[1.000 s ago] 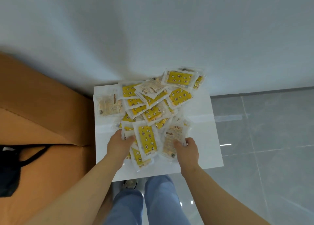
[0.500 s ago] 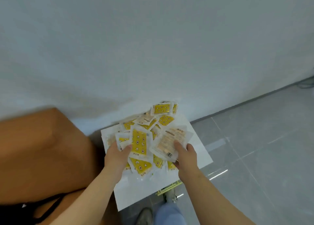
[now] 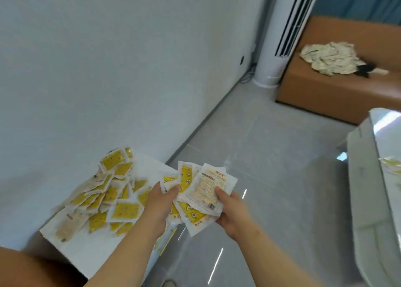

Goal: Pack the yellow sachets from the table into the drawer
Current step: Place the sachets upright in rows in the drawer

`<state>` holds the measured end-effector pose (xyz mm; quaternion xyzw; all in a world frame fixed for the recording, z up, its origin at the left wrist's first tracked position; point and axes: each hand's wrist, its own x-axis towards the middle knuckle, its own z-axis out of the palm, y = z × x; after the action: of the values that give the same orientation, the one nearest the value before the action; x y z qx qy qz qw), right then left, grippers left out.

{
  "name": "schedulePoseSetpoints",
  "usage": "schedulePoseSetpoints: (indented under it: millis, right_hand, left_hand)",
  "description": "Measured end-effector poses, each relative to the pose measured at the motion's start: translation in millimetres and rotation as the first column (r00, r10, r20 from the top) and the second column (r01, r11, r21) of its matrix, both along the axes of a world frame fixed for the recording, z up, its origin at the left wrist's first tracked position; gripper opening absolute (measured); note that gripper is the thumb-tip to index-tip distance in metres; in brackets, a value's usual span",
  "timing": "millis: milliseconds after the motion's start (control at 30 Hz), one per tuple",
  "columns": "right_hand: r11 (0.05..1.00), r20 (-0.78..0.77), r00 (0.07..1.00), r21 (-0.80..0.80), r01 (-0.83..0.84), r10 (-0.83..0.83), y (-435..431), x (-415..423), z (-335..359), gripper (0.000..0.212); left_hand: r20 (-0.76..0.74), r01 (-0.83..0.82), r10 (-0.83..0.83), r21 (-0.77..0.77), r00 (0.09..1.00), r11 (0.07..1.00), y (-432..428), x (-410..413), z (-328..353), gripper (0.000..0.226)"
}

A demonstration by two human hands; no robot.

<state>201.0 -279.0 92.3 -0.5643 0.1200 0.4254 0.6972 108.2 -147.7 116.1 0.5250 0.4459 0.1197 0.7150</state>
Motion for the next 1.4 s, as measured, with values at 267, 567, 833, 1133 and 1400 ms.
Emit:
schedulePoseSetpoints:
  millis: [267,567,833,1133,1400]
  right_hand:
    - [0.936,0.036,0.937,-0.057,0.348,-0.347,-251,20,7,0.022]
    - [0.684,0.025,0.687,-0.081,0.725,-0.726,-498,5,3,0.021]
    - [0.475,-0.013,0.476,-0.094,0.875,-0.879,-628,29,-12,0.018]
    - [0.380,0.041,0.387,-0.115,0.918,-0.921,-759,155,-7,0.018]
    - [0.313,0.073,0.326,-0.146,0.938,-0.943,-906,215,-16,0.009]
  left_hand:
    - [-0.008,0.376,-0.377,-0.076,0.926,0.924,-229,79,4,0.010]
    - [-0.053,0.689,-0.697,-0.122,0.715,0.715,-483,132,0,0.006]
    - [-0.058,0.832,-0.856,-0.209,0.513,0.513,-633,196,-17,0.017]
    - [0.039,0.898,-0.910,-0.179,0.414,0.401,-776,341,-6,0.025]
    - [-0.010,0.948,-0.957,-0.136,0.289,0.288,-930,408,-17,0.041]
